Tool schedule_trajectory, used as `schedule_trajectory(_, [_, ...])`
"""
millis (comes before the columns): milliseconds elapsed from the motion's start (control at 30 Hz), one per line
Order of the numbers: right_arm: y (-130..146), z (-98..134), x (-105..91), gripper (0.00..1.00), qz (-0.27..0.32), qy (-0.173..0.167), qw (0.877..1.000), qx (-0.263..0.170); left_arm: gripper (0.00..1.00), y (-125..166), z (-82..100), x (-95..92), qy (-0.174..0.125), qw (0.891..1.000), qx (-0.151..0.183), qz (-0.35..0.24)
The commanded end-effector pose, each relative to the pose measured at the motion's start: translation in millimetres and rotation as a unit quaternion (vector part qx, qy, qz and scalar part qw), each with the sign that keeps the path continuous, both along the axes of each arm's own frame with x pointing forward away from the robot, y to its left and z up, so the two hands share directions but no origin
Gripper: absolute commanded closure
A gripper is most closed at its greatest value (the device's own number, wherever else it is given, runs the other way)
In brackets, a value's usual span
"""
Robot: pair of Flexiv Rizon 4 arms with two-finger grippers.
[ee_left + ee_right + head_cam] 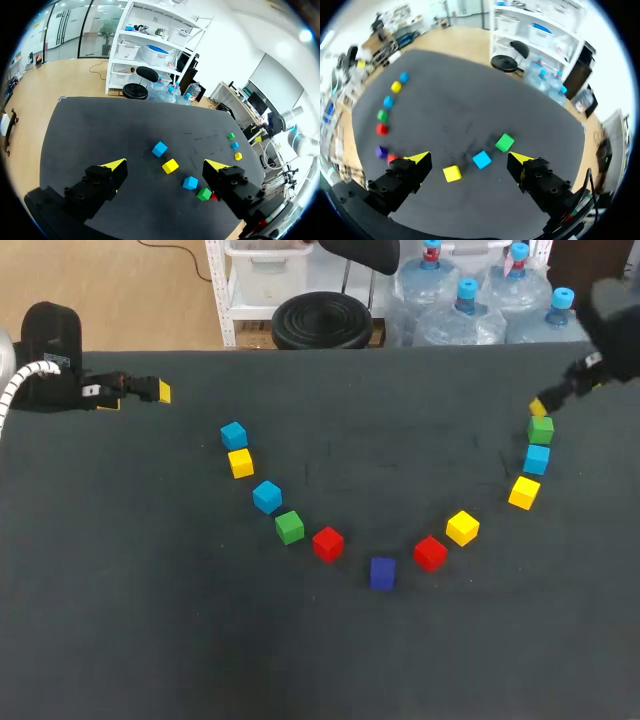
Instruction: Place the blue cubes, place green cubes on the blue cubes, place the yellow cubes on the green cubes, then place the red cubes on the yellow cubes, and place purple cube on the red cubes.
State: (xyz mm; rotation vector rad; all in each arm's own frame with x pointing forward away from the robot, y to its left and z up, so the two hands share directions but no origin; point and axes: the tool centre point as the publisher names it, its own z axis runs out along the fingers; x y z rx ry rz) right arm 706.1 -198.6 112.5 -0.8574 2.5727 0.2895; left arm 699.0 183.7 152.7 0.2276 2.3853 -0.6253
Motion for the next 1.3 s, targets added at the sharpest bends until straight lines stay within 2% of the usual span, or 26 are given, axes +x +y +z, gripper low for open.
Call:
schedule_trajectory(33, [-9, -14, 1.9, 0.00, 0.210, 0.030, 0.973, -0.095, 0.00, 1, -2.1, -0.2, -0.003, 1.000, -0.004, -0.002])
schedule_trajectory(100, [-14, -19, 4.3, 0.00, 0.218, 0.051, 0.970, -0.093, 0.00, 1, -2.1, -0.2, -0.003, 1.000, -0.004, -0.002])
schedule_trajectory(233, [-14, -30, 6.0, 0.00, 0.279, 0.059, 0.947, -0.151, 0.00, 1, -2.1, -0.2, -0.003, 1.000, -0.004, -0.002])
schedule_trajectory(333, [-14, -41, 9.7, 0.00, 0.342, 0.056, 0.909, -0.230, 0.00, 1, -2.1, -0.2, -0.003, 1.000, -0.004, -0.002])
schedule_trajectory(400, [-10, -44, 14.0, 0.00, 0.362, 0.067, 0.900, -0.232, 0.00, 1, -2.1, -0.2, -0.003, 1.000, -0.004, -0.002])
schedule_trajectory(500, [-6, -51, 20.4, 0.00, 0.396, 0.063, 0.878, -0.262, 0.00, 1, -2.1, -0.2, -0.003, 1.000, -0.004, -0.002])
schedule_trajectory(600, [-5, -61, 26.4, 0.00, 0.422, 0.065, 0.861, -0.276, 0.00, 1, -2.1, -0.2, -0.003, 1.000, -0.004, -0.002])
schedule_trajectory(633, [-4, -65, 27.5, 0.00, 0.433, 0.067, 0.852, -0.286, 0.00, 1, -2.1, -0.2, -0.003, 1.000, -0.004, -0.002])
schedule_trajectory(700, [-5, -75, 28.4, 0.00, 0.463, 0.066, 0.824, -0.320, 0.00, 1, -2.1, -0.2, -0.003, 1.000, -0.004, -0.002])
schedule_trajectory(767, [-6, -82, 31.1, 0.00, 0.474, 0.072, 0.815, -0.325, 0.00, 1, -2.1, -0.2, -0.003, 1.000, -0.004, -0.002])
schedule_trajectory(867, [-10, -94, 36.4, 0.00, 0.478, 0.076, 0.809, -0.333, 0.00, 1, -2.1, -0.2, -0.003, 1.000, -0.004, -0.002])
schedule_trajectory(900, [-12, -97, 37.8, 0.00, 0.475, 0.080, 0.812, -0.331, 0.00, 1, -2.1, -0.2, -0.003, 1.000, -0.004, -0.002])
schedule_trajectory(1133, [-16, -114, 43.2, 0.00, 0.412, 0.106, 0.850, -0.310, 0.00, 1, -2.1, -0.2, -0.003, 1.000, -0.004, -0.002])
schedule_trajectory(1267, [-17, -120, 43.9, 0.00, 0.396, 0.109, 0.859, -0.307, 0.00, 1, -2.1, -0.2, -0.003, 1.000, -0.004, -0.002])
schedule_trajectory(1300, [-17, -120, 44.5, 0.08, 0.390, 0.110, 0.862, -0.304, 0.00, 1, -2.1, -0.2, -0.003, 1.000, -0.004, -0.002])
